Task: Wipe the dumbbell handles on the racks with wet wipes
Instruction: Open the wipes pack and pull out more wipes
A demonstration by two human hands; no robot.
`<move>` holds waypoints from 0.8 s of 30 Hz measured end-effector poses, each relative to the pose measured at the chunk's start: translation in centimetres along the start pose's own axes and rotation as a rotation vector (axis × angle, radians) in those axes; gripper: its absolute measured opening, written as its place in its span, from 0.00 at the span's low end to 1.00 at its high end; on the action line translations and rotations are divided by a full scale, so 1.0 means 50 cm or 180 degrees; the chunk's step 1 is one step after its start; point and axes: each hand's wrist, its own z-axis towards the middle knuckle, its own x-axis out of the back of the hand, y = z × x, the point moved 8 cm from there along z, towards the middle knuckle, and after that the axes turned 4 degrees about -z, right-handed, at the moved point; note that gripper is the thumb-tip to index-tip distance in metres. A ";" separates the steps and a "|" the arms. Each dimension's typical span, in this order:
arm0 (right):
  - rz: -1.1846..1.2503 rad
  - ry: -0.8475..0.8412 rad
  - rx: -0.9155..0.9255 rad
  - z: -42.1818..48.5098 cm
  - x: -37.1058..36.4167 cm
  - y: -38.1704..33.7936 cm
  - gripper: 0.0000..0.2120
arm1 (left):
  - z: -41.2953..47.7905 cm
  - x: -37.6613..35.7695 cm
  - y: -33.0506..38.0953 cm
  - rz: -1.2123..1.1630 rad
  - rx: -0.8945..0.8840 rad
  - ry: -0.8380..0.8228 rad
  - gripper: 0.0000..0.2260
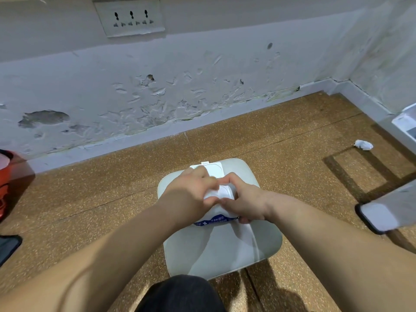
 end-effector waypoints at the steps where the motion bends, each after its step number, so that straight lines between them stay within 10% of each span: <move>1: 0.0047 -0.0008 0.0002 0.002 -0.002 0.001 0.19 | 0.001 -0.004 0.009 0.0271 -0.0135 -0.0079 0.11; 7: 0.0032 -0.0012 0.0049 0.003 -0.003 0.004 0.20 | 0.014 -0.015 0.015 0.0589 -0.0030 -0.0252 0.09; 24: 0.0148 -0.0032 -0.0027 0.006 -0.007 0.012 0.22 | -0.023 0.012 -0.056 -0.2307 0.1389 0.0925 0.06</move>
